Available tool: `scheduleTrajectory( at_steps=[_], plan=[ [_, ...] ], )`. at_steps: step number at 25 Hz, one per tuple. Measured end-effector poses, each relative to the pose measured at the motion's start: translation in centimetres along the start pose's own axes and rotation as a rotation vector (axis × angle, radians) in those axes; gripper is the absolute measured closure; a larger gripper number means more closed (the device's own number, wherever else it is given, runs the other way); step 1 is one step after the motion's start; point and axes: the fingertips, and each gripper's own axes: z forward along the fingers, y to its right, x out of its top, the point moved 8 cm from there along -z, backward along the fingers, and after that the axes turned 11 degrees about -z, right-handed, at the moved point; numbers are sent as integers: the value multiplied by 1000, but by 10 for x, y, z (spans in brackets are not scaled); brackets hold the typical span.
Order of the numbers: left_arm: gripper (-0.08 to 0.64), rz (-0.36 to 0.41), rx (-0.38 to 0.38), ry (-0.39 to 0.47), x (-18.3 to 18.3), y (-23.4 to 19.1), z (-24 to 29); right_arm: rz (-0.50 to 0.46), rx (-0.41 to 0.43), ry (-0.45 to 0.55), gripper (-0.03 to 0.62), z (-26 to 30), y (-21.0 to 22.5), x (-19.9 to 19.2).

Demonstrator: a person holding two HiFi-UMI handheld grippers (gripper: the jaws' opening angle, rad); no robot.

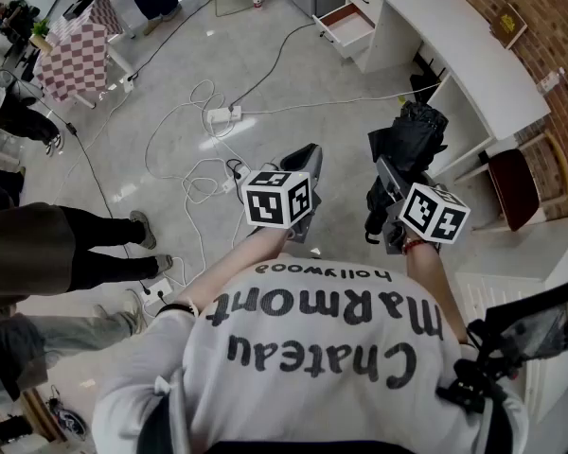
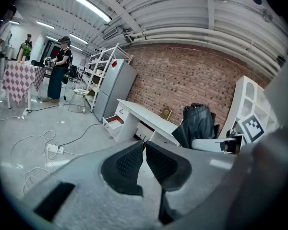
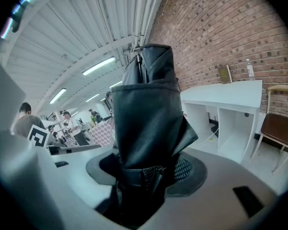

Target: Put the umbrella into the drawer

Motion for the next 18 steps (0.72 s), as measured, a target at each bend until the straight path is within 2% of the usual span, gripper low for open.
scheduleTrajectory(
  at_steps=[12, 18],
  plan=[
    [526, 22, 10, 4, -6, 10, 0, -38, 5, -2, 353, -9, 4, -1],
    [526, 18, 8, 61, -7, 17, -3, 27, 50, 49, 351, -17, 11, -2]
  ],
)
